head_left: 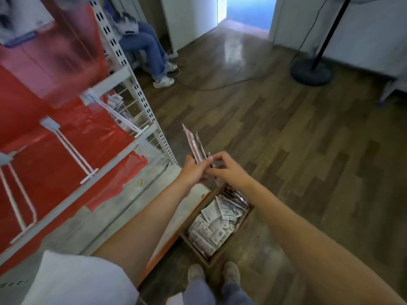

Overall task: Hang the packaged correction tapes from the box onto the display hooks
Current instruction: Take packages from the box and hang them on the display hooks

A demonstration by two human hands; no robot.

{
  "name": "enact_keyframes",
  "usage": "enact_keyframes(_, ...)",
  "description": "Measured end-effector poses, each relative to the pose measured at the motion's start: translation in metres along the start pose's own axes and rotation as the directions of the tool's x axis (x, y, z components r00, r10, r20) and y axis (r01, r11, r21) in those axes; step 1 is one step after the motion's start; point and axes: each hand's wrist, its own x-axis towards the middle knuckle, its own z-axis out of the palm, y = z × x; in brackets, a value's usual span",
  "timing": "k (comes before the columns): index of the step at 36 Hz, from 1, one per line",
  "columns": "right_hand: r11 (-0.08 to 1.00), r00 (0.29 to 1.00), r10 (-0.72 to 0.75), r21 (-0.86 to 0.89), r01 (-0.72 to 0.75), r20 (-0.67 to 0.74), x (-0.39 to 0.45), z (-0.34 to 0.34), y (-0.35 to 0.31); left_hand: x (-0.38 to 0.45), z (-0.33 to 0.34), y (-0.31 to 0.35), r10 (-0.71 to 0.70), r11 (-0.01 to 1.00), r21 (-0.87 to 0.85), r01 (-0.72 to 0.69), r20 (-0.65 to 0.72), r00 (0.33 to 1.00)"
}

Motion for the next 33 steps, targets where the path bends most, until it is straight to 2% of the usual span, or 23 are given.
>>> enact_keyframes(3,0.997,0.998,-0.060,0.037,0.061,-0.016,-0.003,-0.009,-0.015,-0.011,-0.005,0.019,0.061,0.995,-0.078,-0.063,-0.021,0.998)
enact_keyframes(6,0.992,0.992,-0.126,0.001,0.126,-0.030,-0.005,-0.017,-0.030,-0.021,-0.011,0.037,0.134,0.981,-0.138,-0.136,-0.024,0.991)
enact_keyframes(11,0.966,0.961,-0.253,-0.090,0.244,-0.111,-0.009,-0.019,-0.059,-0.039,-0.019,0.064,0.252,0.957,-0.141,-0.253,-0.027,0.967)
enact_keyframes(15,0.953,0.948,-0.300,-0.063,0.295,-0.109,-0.010,-0.015,-0.076,-0.055,-0.029,0.077,0.340,0.927,-0.138,-0.349,-0.083,0.937)
enact_keyframes(23,0.951,0.967,-0.256,0.173,0.254,-0.014,-0.012,0.007,-0.122,-0.087,-0.087,0.081,0.282,0.930,-0.165,-0.327,-0.247,0.927)
enact_keyframes(33,0.936,0.975,-0.219,0.291,0.198,0.041,-0.021,0.063,-0.160,-0.130,-0.169,0.052,0.263,0.896,-0.249,-0.367,-0.368,0.892)
